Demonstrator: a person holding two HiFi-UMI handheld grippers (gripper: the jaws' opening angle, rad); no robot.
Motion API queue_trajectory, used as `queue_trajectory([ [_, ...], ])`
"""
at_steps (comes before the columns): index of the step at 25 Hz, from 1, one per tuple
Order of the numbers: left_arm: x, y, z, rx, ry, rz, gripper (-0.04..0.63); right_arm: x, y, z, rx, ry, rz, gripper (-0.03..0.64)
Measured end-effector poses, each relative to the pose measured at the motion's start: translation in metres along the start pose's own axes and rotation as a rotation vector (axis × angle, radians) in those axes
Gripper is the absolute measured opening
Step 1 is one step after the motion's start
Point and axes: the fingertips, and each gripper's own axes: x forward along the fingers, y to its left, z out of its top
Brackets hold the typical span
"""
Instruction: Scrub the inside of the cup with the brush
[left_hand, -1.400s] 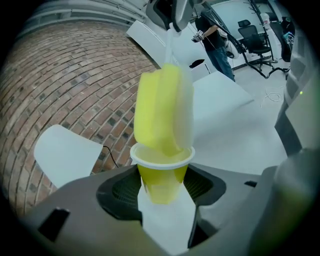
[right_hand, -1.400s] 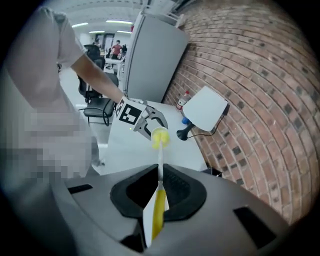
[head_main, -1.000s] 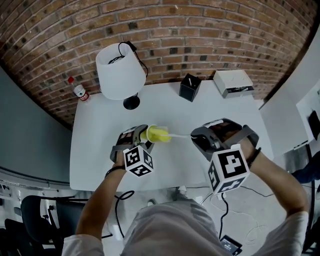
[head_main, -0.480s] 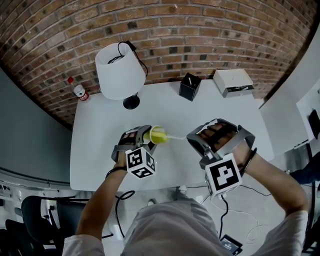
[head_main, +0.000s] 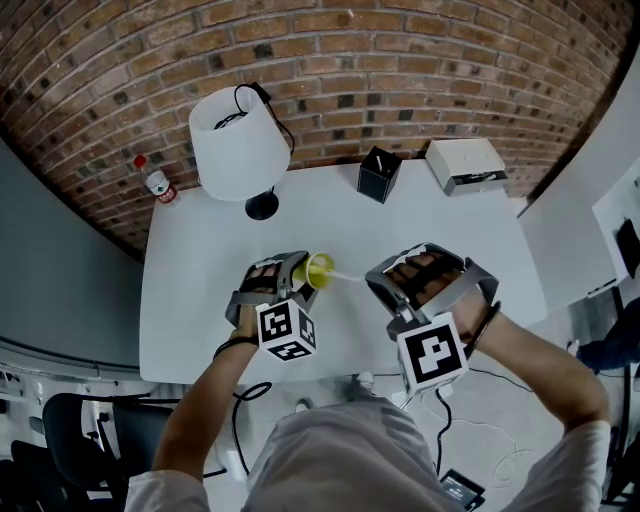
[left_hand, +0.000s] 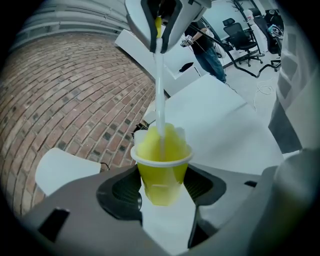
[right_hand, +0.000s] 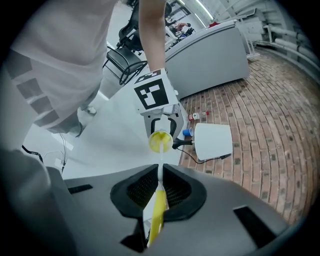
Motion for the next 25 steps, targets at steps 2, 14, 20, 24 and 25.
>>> queue_trajectory([
  [2, 0.000, 0.000, -0.002, 0.004, 0.004, 0.005, 0.272, 0.003, 0.001, -0.006, 0.026, 0.012, 0.015, 0.029],
  [14, 0.000, 0.005, -0.006, 0.013, 0.007, 0.027, 0.272, 0.014, -0.004, -0.013, 0.490, -0.054, 0.191, 0.029],
  [20, 0.000, 0.006, -0.005, 0.011, -0.001, 0.036, 0.272, 0.017, -0.004, -0.016, 0.710, -0.083, 0.281, 0.029],
  [24, 0.001, 0.007, -0.004, 0.014, -0.006, 0.040, 0.272, 0.018, -0.003, -0.020, 0.832, -0.095, 0.329, 0.029],
  [25, 0.001, 0.007, -0.004, 0.015, -0.006, 0.041, 0.272, 0.019, -0.003, -0.021, 0.862, -0.096, 0.341, 0.029],
])
